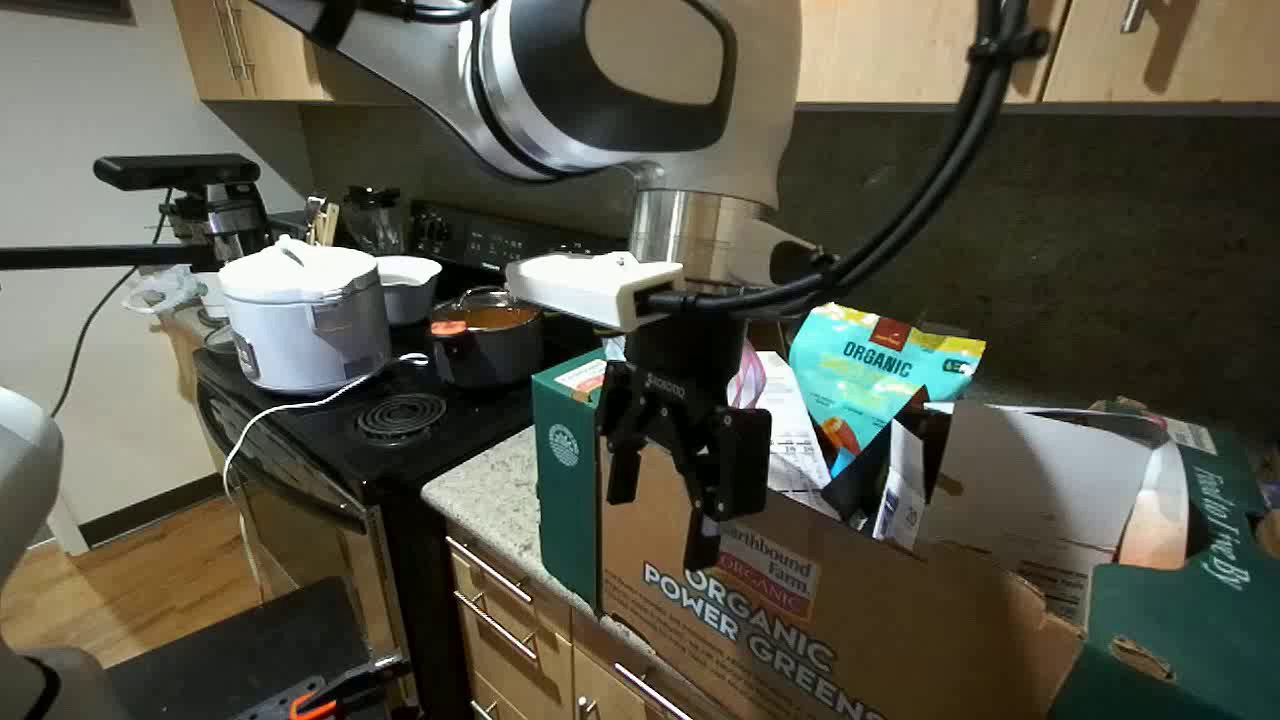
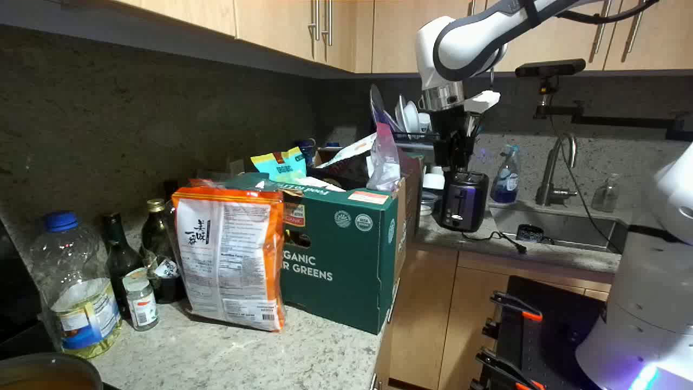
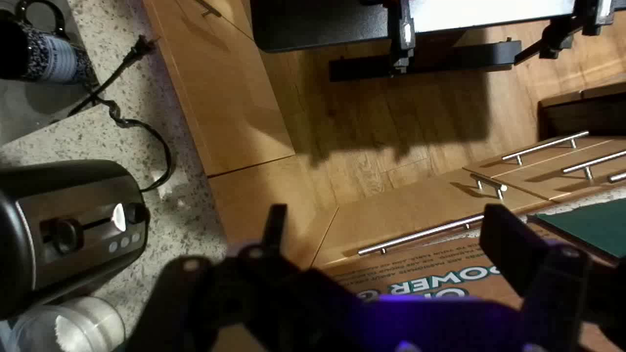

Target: Pick up the white box, put it on the table and open it

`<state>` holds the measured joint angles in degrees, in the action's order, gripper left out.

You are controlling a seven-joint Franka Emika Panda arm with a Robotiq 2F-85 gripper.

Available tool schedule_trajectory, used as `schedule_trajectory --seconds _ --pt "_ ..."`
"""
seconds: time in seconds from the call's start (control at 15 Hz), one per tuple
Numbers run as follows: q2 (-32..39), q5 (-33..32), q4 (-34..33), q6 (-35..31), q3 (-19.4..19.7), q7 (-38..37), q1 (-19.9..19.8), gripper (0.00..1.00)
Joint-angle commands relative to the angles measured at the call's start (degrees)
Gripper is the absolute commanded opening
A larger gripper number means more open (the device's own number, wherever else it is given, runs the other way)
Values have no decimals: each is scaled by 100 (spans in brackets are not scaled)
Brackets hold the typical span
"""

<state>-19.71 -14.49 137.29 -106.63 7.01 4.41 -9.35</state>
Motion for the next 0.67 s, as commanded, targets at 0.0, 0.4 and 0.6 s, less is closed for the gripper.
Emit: schedule_trajectory --seconds 0.0,0.4,0.6 --pt "0 -9 -7 11 40 -10 36 100" --pt "-37 -5 -114 29 -232 -224 258 100" --pt "5 -28 -316 106 -459 -364 447 100"
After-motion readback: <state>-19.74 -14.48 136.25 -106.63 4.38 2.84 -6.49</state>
